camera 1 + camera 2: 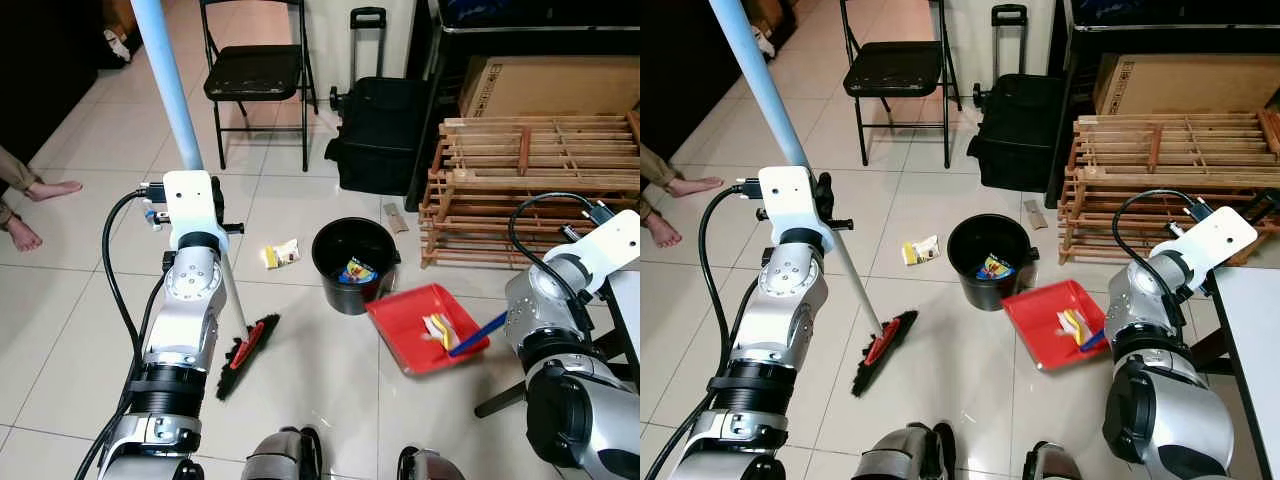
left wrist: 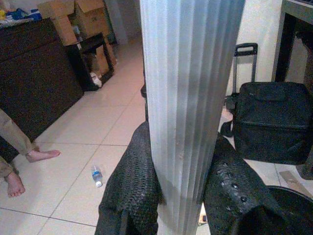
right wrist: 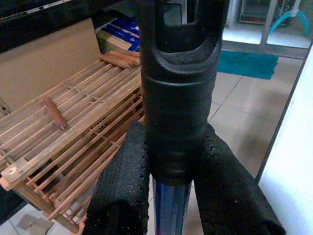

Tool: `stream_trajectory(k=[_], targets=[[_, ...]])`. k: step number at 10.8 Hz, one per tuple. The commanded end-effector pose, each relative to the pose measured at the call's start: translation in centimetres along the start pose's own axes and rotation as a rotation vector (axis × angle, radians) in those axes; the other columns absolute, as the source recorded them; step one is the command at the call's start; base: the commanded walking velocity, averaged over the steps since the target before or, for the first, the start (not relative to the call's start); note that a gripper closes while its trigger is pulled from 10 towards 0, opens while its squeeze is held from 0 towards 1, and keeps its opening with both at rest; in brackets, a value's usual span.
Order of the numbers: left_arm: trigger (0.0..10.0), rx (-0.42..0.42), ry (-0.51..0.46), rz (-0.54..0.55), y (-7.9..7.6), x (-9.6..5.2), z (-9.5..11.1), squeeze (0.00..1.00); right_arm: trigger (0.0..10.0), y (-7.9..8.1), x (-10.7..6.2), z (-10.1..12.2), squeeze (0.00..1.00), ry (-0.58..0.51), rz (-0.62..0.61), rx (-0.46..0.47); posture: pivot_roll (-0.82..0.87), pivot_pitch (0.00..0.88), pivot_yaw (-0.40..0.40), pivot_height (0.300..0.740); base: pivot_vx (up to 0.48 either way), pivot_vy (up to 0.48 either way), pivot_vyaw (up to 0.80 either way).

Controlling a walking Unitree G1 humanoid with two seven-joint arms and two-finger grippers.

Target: Sweep floor

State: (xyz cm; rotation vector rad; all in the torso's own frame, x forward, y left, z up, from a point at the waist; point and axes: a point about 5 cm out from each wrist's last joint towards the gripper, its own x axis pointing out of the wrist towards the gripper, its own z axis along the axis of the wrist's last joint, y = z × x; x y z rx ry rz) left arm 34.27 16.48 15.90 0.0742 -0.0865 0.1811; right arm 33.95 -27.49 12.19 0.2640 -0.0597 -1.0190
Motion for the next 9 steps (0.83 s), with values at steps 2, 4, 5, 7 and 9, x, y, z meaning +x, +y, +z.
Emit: stream_trajectory(k=[2,4,5,7,9], targets=[[10.0,0.013,-0.046,0.025,0.4,0.0,0.9,0.00,10.0,-0.7,-0.3,-1.4,0.00,0.085,-0.047,0.009,0.09,0.112,0.135,0.740,0.000,0.000,0.00],[10.0,0.014,-0.046,0.022,0.4,0.0,0.9,0.00,10.0,-0.3,0.3,-0.3,0.00,0.065,-0.050,0.038,0.08,0.107,0.136,0.740,0.000,0.000,0.00],[10.0,0.014,-0.045,0.020,0.4,0.0,0.9,0.00,10.0,0.0,0.4,0.1,0.00,0.059,-0.049,0.052,0.08,0.104,0.137,0.740,0.000,0.000,0.00],[10.0,0.013,-0.046,0.019,0.3,0.0,0.9,0.00,10.0,0.8,0.7,1.2,0.00,0.041,-0.035,0.073,0.08,0.096,0.134,0.740,0.000,0.000,0.00],[10.0,0.011,-0.048,0.022,0.3,0.0,0.9,0.00,10.0,1.6,0.9,2.3,0.00,0.039,-0.022,0.116,0.08,0.088,0.130,0.740,0.000,0.000,0.00]])
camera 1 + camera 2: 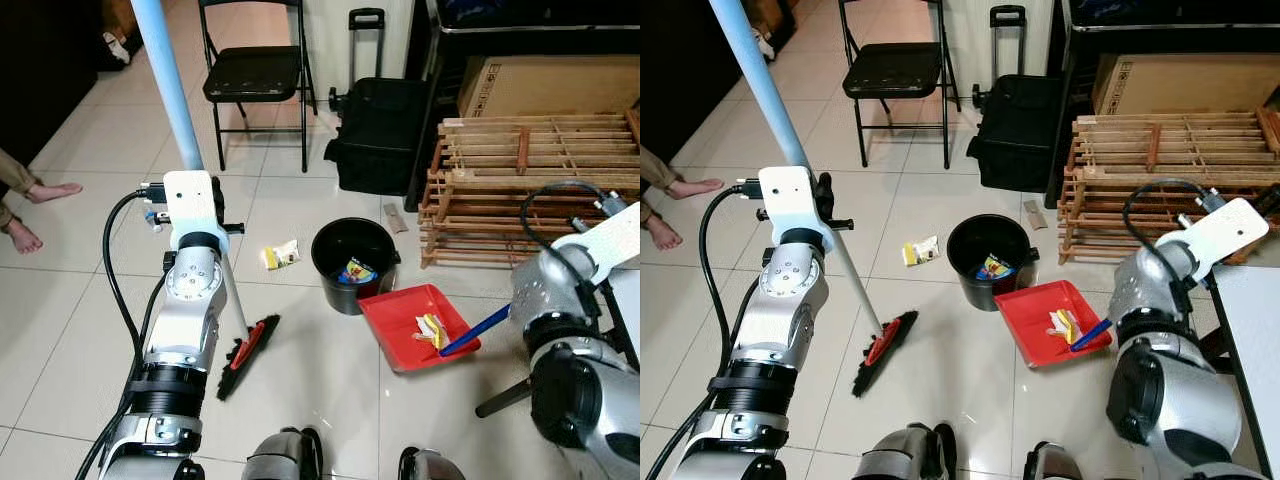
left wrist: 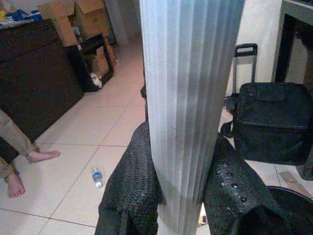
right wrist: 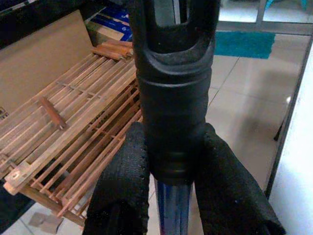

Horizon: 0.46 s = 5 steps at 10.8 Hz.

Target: Sweep floor

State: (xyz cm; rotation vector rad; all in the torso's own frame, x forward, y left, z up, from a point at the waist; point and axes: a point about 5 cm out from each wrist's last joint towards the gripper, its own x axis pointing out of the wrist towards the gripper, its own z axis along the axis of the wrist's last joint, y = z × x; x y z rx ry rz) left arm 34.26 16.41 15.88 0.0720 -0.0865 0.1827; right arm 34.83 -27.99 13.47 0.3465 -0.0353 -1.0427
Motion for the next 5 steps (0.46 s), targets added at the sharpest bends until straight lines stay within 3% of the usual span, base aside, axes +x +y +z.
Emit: stream_trajectory(k=[1,5], targets=[[10.0,0.012,-0.049,0.022,0.4,0.0,0.9,0.00,10.0,1.1,0.0,1.1,0.00,-0.002,0.014,0.077,0.08,0.088,0.130,0.740,0.000,0.000,0.00],[10.0,0.011,-0.047,0.019,0.4,0.1,0.9,0.00,10.0,0.9,-0.8,-0.8,0.00,0.110,-0.001,0.123,0.08,0.088,0.132,0.740,0.000,0.000,0.00]])
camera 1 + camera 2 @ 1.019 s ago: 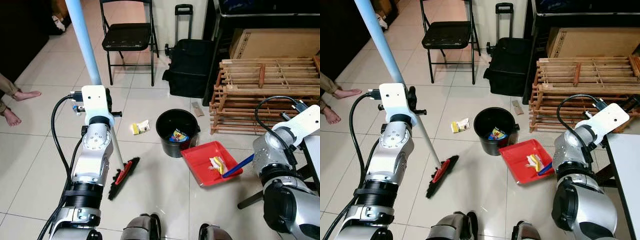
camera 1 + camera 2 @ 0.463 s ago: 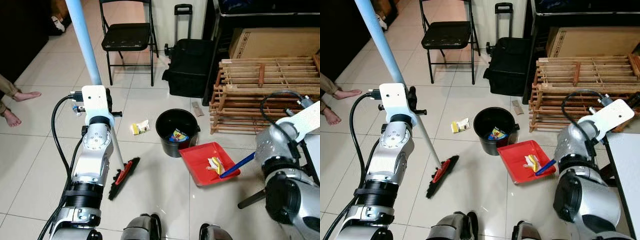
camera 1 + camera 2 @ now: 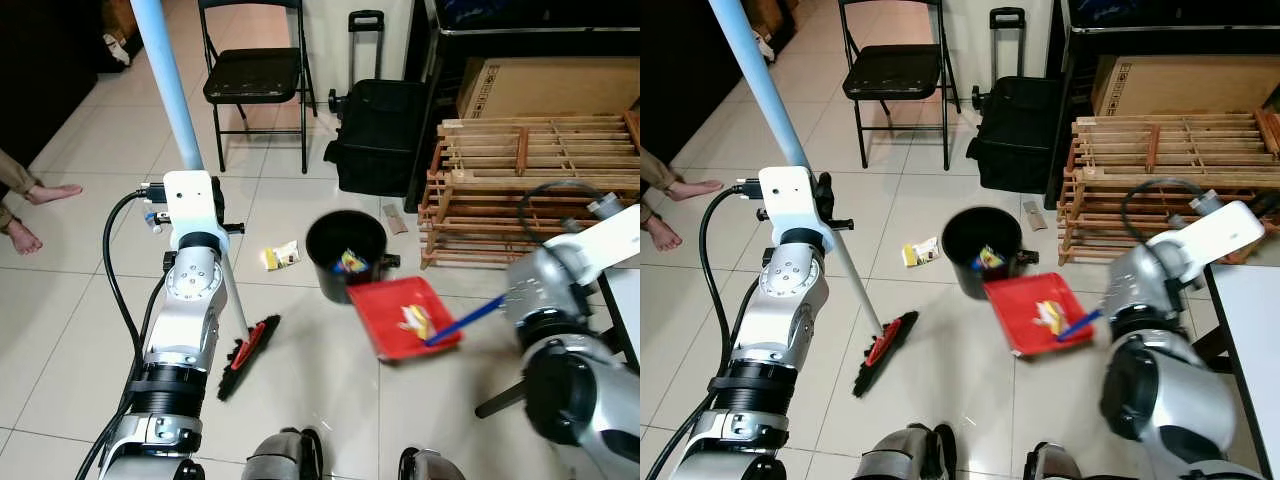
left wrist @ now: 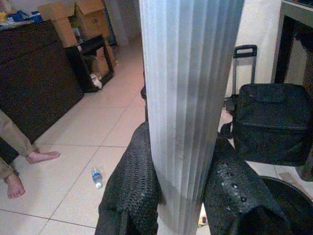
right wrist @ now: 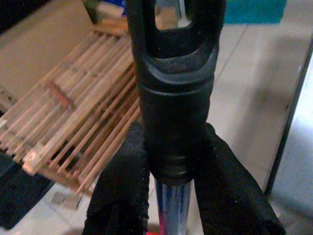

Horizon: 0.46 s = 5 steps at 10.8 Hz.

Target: Sweep floor

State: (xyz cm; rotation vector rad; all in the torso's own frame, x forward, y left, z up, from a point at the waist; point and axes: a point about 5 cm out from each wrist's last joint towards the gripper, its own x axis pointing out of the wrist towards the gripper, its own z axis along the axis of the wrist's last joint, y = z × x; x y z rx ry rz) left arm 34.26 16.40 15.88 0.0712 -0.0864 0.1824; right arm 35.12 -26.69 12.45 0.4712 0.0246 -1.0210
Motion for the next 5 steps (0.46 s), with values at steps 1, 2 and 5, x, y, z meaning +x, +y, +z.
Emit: stream_trajectory(k=[1,2,5], targets=[[10.0,0.012,-0.046,0.020,0.39,0.07,0.84,0.00,10.0,0.34,-0.08,0.15,0.00,0.019,0.001,0.054,0.08,0.092,0.131,0.740,0.000,0.000,0.00],[10.0,0.013,-0.045,0.020,0.39,0.07,0.83,0.00,10.0,0.29,-0.08,0.06,0.00,0.025,0.000,0.055,0.08,0.094,0.131,0.740,0.000,0.000,0.00],[10.0,0.013,-0.045,0.020,0.37,0.08,0.85,0.00,10.0,0.50,-0.06,0.34,0.00,-0.008,0.031,0.015,0.08,0.099,0.130,0.740,0.000,0.000,0.00]])
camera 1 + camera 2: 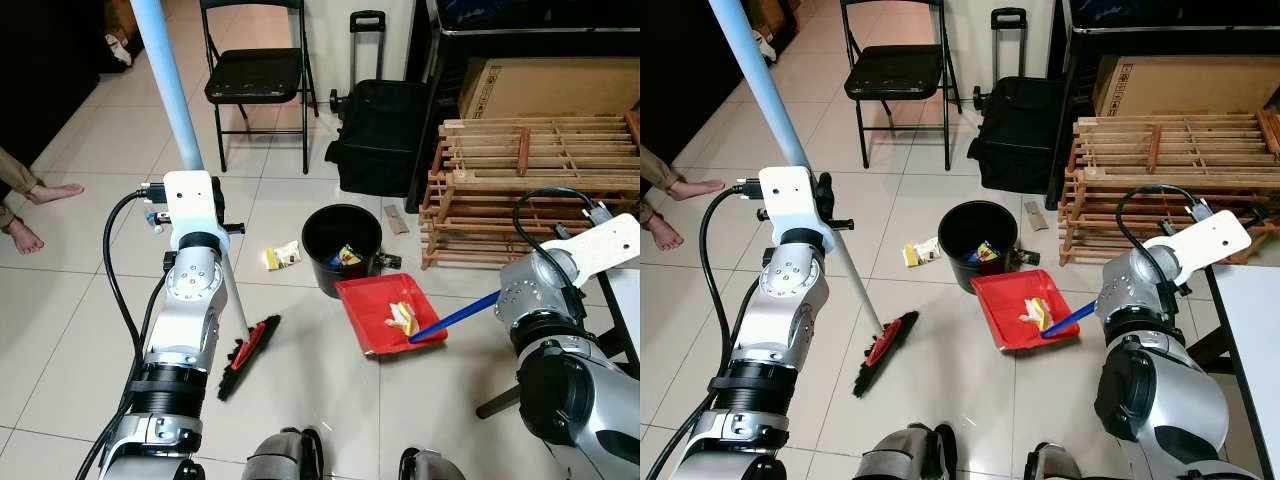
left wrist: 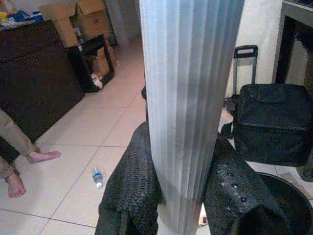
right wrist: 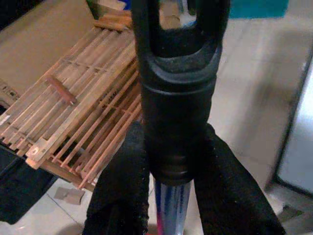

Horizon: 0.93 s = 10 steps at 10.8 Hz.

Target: Sweep floor

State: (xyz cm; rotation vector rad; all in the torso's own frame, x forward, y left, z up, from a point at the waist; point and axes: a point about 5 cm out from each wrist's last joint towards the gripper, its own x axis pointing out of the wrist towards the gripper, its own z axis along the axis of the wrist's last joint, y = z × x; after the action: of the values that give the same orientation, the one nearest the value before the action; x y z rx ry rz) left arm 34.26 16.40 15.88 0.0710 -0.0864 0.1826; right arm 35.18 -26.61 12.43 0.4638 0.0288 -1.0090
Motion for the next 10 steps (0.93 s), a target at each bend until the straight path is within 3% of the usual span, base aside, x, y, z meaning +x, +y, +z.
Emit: stream_trajectory(k=[1,6,10], targets=[[10.0,0.013,-0.044,0.023,0.4,0.1,0.8,0.00,10.0,0.6,0.1,1.2,0.00,-0.080,0.050,-0.037,0.08,0.106,0.128,0.740,0.000,0.000,0.00],[10.0,0.013,-0.043,0.031,0.5,0.1,0.8,0.00,10.0,0.7,1.7,5.1,0.00,-0.216,0.061,-0.095,0.08,0.116,0.124,0.740,0.000,0.000,0.00],[10.0,0.024,-0.047,0.039,0.9,0.4,1.0,0.00,10.0,1.2,2.6,8.9,0.00,-0.284,0.045,-0.038,0.08,0.113,0.130,0.740,0.000,0.000,0.00]])
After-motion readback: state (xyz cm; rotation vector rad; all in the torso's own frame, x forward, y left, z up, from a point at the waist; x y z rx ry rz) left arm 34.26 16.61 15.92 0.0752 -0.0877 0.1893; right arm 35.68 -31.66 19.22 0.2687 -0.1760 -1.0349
